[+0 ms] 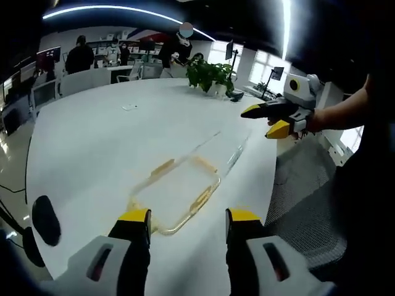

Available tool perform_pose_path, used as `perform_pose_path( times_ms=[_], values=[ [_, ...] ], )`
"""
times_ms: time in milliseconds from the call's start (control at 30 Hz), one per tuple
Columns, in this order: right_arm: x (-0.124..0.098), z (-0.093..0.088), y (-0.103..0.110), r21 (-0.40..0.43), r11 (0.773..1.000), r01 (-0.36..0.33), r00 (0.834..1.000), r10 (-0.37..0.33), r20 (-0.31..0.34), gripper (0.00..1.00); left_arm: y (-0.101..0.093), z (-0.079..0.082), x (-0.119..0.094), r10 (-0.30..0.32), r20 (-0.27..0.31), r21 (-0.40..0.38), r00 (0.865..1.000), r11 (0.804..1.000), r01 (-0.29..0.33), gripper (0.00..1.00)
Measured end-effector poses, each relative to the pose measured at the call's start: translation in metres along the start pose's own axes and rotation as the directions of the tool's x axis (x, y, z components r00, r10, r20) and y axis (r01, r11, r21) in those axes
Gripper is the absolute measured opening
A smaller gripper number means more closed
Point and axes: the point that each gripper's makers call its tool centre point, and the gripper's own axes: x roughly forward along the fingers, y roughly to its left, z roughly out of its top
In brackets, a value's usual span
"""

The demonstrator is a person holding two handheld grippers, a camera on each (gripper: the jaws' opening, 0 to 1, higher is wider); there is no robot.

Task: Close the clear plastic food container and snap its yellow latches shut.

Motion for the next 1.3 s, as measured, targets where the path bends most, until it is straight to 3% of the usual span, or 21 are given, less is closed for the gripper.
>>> perform_pose_path(
  times_ms=[300,1300],
  values=[
    [0.007,0.001,-0.001,-0.010,1.000,-0.015,1.000,0.015,-0.005,0.51,0.010,0.001,0.002,-0.003,-0.009,-0.004,1.000,1.000,0.003,0.49],
    [0.032,-0.005,-0.016,-0.062,0.997,-0.045,0.997,0.040,-0.072,0.51,0.027,-0.009,0.020,-0.032,-0.103,0.105,0.994,0.994,0.043,0.54]
  ],
)
